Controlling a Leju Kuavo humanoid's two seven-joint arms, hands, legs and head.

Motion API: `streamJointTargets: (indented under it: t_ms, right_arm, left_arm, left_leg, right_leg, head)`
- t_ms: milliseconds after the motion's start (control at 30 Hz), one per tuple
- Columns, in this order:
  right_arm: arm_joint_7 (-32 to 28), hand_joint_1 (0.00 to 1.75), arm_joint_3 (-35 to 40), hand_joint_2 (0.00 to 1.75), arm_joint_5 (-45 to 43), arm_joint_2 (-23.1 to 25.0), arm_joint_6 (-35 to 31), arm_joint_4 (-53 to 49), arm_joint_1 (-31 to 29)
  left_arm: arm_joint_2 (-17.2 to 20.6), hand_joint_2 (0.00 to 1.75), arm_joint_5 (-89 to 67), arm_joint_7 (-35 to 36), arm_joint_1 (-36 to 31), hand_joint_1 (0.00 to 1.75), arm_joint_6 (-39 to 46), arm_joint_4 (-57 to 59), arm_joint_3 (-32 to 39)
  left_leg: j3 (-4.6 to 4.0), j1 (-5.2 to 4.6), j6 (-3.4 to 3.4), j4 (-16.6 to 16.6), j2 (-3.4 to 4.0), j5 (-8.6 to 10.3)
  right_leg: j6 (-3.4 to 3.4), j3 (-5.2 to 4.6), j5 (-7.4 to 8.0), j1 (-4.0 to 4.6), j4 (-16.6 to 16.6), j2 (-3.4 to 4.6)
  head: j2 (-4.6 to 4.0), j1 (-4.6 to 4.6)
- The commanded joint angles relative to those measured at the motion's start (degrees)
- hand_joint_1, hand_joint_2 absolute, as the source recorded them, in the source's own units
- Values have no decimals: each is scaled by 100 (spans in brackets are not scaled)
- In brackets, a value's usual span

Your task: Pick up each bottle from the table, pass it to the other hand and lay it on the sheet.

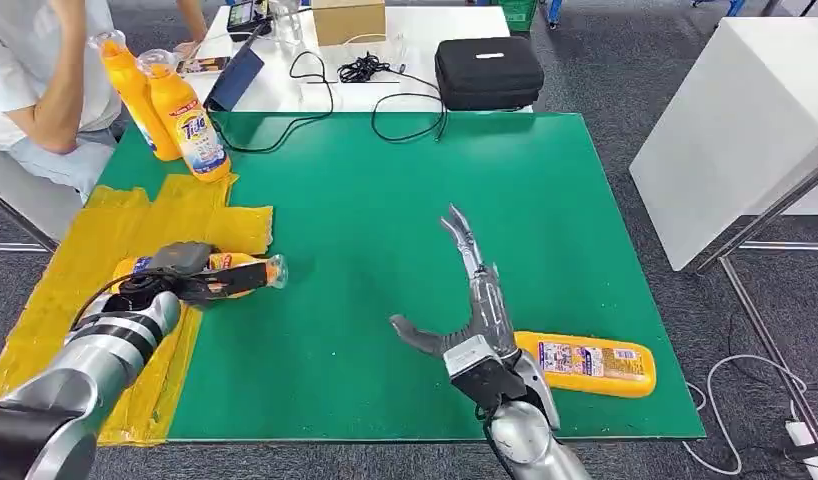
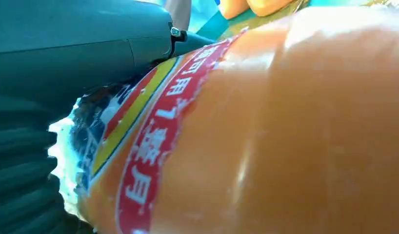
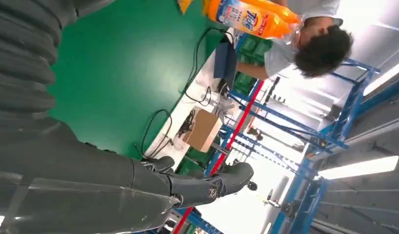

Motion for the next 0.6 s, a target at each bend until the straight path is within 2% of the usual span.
streamJointTargets:
  t_ms: [33, 100, 167, 267, 367, 467, 600]
  right_arm:
    - [77, 0, 49, 175, 22, -35, 24, 340, -123]
    - [84, 0, 39, 175, 26, -40, -2, 344, -92]
    - [91, 0, 17, 175, 30, -57, -54, 364, -56]
    - [93, 0, 7, 175, 30, -62, -67, 382, -50]
    - [119, 0, -32, 175, 65, -97, -201, 396, 8]
    - [147, 0, -95, 175, 168, -180, -332, 343, 82]
    - [147, 0, -95, 175, 168, -180, -332, 343, 82]
  left_arm:
    - [-219, 175, 543, -122, 173, 0, 1626, -211, 767]
    - [-281, 175, 869, -380, 236, 0, 1759, -482, 996]
    - [-471, 175, 1866, -1058, 375, 0, 1654, -992, 1508]
    - [-531, 175, 2105, -1177, 418, 0, 1604, -1167, 1600]
    - [-670, 175, 3504, -1750, 729, 0, 1141, -2085, 1868]
    - [-631, 175, 4239, -1731, 1107, 0, 815, -3091, 1718]
    - [-631, 175, 4239, -1731, 1107, 0, 815, -3091, 1718]
  left_leg:
    - [15, 5, -4, -1, 4, -5]
    - [23, 8, -5, -1, 0, -9]
    - [14, 5, -3, -3, -4, -4]
    - [13, 4, -2, -2, -2, -4]
    - [16, 4, -3, -1, -1, -6]
    - [11, 3, -3, -2, -5, -4]
    - [13, 2, -4, -1, 5, -6]
  right_leg:
    - [-5, 14, -3, 6, -4, -1]
    - [-6, 24, -10, 10, -3, -8]
    - [-3, 15, -5, 6, -5, -9]
    - [-3, 14, -5, 6, -4, -8]
    - [-4, 18, -6, 6, -4, -7]
    - [-4, 14, -5, 5, -7, -11]
    - [-4, 13, -4, 5, -6, -2]
  head:
    - [0, 0]
    - [0, 0]
    - [0, 0]
    - [0, 0]
    - [0, 0]
    - [0, 0]
    - [0, 0]
